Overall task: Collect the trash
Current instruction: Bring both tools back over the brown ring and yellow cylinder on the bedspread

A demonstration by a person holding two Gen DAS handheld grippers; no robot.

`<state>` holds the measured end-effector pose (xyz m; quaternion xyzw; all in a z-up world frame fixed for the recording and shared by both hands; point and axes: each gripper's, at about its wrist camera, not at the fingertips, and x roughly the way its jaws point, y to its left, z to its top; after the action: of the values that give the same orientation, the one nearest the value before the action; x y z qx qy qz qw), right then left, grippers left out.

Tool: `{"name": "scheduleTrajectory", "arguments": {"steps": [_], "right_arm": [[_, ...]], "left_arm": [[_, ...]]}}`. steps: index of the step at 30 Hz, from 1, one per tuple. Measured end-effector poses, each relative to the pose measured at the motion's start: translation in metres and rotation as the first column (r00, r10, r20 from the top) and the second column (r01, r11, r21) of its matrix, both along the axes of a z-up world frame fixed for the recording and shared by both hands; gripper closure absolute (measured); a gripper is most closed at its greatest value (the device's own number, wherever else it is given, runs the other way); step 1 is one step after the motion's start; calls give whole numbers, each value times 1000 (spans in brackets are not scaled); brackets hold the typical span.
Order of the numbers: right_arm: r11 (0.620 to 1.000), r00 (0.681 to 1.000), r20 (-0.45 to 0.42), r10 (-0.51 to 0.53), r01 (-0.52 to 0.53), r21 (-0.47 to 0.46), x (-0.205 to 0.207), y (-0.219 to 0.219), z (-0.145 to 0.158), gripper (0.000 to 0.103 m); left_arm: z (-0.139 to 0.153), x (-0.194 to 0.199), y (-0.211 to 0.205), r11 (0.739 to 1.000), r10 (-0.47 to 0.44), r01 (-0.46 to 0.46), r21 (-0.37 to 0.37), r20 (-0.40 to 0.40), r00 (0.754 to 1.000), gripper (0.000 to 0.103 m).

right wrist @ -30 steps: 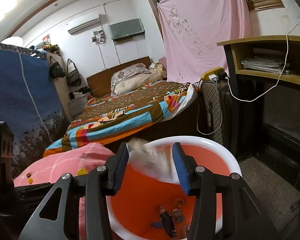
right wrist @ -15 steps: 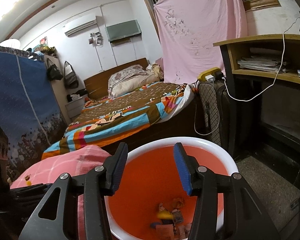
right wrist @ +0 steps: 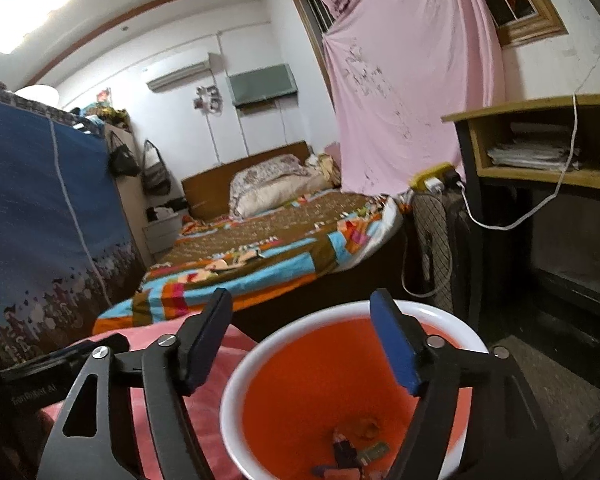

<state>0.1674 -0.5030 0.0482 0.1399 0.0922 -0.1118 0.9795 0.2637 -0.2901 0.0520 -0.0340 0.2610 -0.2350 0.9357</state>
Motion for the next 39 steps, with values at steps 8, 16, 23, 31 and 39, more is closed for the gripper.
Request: {"name": "scheduleTrajectory", "arguments": {"steps": [8, 16, 23, 31, 39], "right_arm": [[998, 996, 70, 47, -45, -33, 5, 24, 7, 0], [988, 973, 186, 138, -122, -96, -1, 62, 22, 0], [970, 943, 254, 216, -178, -166, -1, 104, 37, 0], [940, 913, 264, 310, -253, -230, 12, 151, 50, 0], [875, 871, 242, 428, -332, -353, 37, 207, 53, 0]], "left_arm": [[10, -8, 43, 990, 142, -141, -15, 116, 983, 15], [14, -24, 95, 966, 259, -253, -57, 200, 945, 15], [23, -40, 140, 944, 328, -322, -69, 297, 897, 14], [34, -46, 195, 916, 393, -390, -90, 390, 833, 14], [33, -34, 250, 887, 452, -447, -116, 413, 790, 14]]}}
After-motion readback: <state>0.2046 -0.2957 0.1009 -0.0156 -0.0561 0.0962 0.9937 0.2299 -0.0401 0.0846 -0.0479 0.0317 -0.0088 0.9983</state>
